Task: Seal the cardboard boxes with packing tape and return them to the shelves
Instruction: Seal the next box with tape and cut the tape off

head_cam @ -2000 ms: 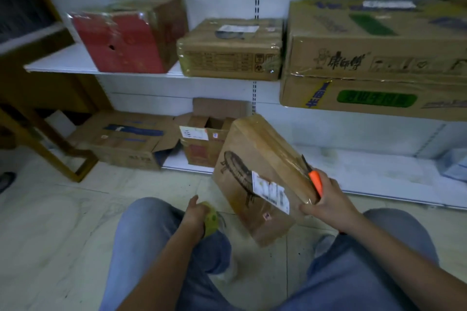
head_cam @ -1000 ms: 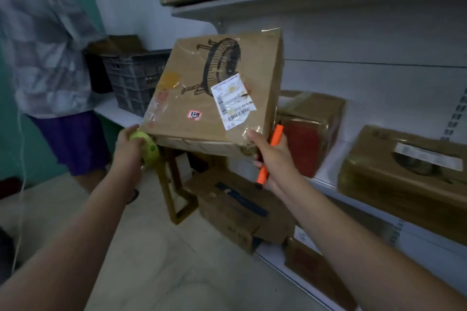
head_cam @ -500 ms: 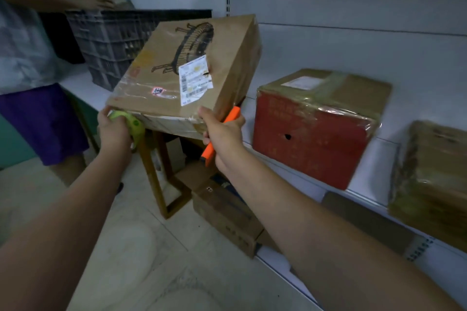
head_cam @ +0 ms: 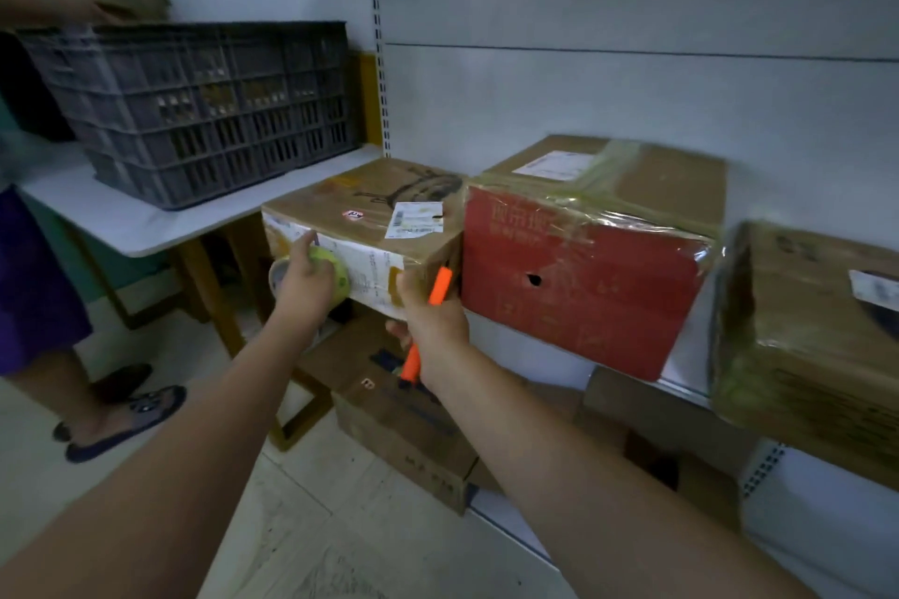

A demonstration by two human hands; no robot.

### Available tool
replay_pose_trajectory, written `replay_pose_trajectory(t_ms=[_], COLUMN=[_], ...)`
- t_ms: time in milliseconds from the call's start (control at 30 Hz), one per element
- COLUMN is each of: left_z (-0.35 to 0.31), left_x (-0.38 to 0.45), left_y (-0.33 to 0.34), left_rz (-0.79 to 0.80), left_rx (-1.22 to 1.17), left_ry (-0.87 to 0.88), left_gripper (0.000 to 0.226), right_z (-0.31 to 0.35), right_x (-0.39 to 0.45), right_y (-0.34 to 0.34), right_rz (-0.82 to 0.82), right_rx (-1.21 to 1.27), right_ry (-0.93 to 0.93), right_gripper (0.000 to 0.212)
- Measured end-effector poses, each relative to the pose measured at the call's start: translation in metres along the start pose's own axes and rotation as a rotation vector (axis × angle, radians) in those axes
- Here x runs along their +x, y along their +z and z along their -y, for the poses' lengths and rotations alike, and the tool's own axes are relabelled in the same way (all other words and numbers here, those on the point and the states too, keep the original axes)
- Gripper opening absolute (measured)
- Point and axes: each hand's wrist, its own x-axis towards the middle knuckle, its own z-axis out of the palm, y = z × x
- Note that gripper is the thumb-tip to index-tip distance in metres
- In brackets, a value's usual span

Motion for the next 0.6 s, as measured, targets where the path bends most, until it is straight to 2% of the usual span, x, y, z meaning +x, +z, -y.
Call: replay_pose_trajectory(t_ms=[100,167,267,433,467,533,600], left_z=[-0.002,-0.004,-0.009,0.002,0.013,0.041,0.071], left_x=[0.005,0.012,0.013,-0.026,-0.04,-0.076,-0.116], left_y=[0.018,0.031,0.046,0.036,0.037,0.045,0.064], left_rz=[0.057,0.156,0.317,0.276,0.298,0.356,0.421], left_rx=[0.004,0.055,0.154,0.264,0.318,0.395,0.342], left_ry=[0.014,0.025,0.063,-0.06,-0.078,-0.069,-0.07], left_gripper=[0.051,0.05,0.04,0.06,0.059,0.058,0.057], right_z=[-0.038,-0.064,-0.086,-0.109,-0.116,-0.133,-0.149], right_x=[-0.009,-0.023,-0.045,-0.058,-0.058,-0.056,-0.055], right_y=[-0.042,-0.079,-0.129,-0.203,-0.221,-0.261,-0.3], right_rz=[0.015,0.08,0.153,0.061,0.013,-0.101,-0.186], right_rx=[-0.344,-0.371,-0.422,-0.767,-0.899,-1.104,-1.102], right_ry=[-0.086,-0.037,0.043,-0.007,-0.054,-0.1,-0.062], right_gripper=[0.023,0.003,0.011,0.004,0.007,0.027,0.04])
